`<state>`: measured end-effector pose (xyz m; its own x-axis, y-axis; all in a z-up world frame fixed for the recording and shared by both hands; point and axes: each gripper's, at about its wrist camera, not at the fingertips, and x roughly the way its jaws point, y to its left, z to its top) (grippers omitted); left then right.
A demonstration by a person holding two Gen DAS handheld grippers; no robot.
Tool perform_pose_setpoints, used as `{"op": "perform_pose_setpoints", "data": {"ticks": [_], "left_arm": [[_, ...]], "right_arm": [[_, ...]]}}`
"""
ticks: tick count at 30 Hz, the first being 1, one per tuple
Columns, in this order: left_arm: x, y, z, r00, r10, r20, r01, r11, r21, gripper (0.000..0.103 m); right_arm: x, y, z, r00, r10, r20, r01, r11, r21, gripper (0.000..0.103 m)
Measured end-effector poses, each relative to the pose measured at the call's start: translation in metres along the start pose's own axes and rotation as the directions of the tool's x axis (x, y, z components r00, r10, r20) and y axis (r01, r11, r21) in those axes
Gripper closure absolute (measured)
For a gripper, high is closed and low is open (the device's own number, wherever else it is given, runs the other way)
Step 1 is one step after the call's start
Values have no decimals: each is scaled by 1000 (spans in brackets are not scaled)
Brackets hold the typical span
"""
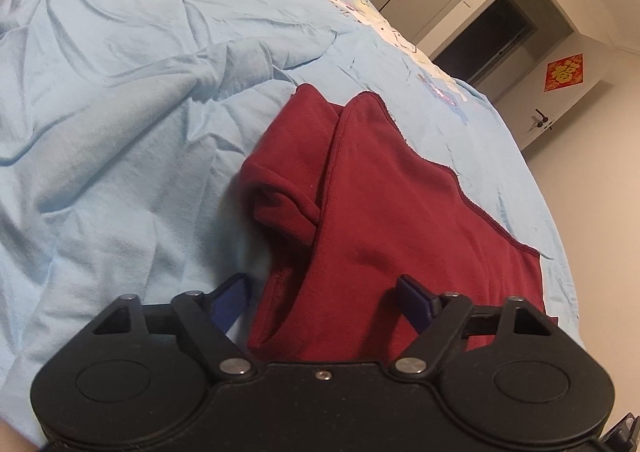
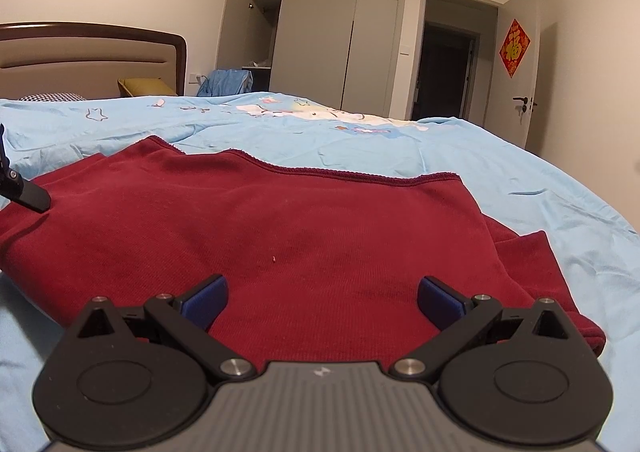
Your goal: Fold small clothes
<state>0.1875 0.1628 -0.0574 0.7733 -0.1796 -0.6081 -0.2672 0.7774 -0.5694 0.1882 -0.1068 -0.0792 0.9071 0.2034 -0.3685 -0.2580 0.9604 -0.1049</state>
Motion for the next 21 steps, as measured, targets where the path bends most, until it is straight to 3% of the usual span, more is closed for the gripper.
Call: {"op": "perform_pose_setpoints", "data": {"ticks": [3,10,12,15,21], "left_arm": [[-2,-6,3,1000,3,3,-3,1000,13,40],[0,-6,6,1000,-2,16,3,999,-34,42],[-1,-9,8,999,31,18,-30,999,-38,62],[-5,-17,11,998,58,19,-57,998,-17,82],[-17,-47,16,996,49,72,-56,994,94,89]], "right_arm": [[0,0,0,1000,0,0,0,1000,-1,0],[0,1,0,1000,-3,-7,3,1000,-2,0],[0,1,1,1000,-2,-11,2,1000,-3,0],[1,0,5,1000,4,-27,-4,1000,-13,0],[1,-5,19,994,45,-104,-50,998,-45,0]]}}
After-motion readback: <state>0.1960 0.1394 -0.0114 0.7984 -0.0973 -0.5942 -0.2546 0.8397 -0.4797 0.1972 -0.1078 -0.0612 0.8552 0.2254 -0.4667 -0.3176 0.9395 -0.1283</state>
